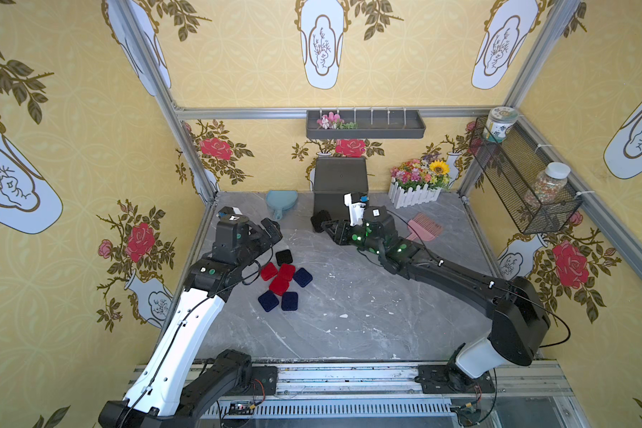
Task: Place the brooch boxes into the drawer by color
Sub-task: Place the brooch box in the drawer.
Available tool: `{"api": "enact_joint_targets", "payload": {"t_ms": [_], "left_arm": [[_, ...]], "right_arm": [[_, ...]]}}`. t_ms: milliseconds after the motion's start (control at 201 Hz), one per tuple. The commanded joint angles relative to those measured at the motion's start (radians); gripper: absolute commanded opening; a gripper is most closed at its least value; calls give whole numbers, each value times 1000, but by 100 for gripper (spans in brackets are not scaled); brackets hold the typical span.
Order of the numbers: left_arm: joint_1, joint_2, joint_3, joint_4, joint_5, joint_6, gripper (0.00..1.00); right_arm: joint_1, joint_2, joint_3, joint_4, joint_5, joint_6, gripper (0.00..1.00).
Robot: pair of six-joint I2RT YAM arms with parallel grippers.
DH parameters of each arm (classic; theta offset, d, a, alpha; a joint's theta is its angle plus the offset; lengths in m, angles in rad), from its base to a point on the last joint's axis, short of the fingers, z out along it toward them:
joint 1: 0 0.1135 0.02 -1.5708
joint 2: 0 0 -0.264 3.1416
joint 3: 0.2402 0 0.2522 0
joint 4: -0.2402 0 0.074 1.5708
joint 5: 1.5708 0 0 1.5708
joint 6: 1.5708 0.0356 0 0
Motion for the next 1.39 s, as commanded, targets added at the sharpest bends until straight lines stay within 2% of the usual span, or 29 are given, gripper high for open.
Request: {"api": "enact_joint_targets", "payload": {"t_ms": [0, 309, 652, 1145, 1200, 1299, 1389], "left_arm": [[6, -31, -45, 68, -48, 65, 100], [7, -135, -198, 208, -38, 153, 100], [9, -176, -239, 216, -69, 224, 100], [11, -143, -249, 229, -66, 246, 100], [9, -139, -249, 229, -65, 246, 100], [10, -133, -249, 232, -62, 249, 100], [10, -129, -248, 233, -63, 252, 100]], "right_arm": [[-55, 21, 78, -118, -8, -37, 15], [-115, 257, 411, -357, 11, -32, 15], [-109, 463, 638, -495, -30, -37, 18], [-121, 593, 751, -567, -13, -49, 21], [-124, 600, 752, -569, -8, -50, 23], [-130, 605, 747, -573, 2, -55, 34], [-133, 597, 732, -568, 18, -57, 51]]}}
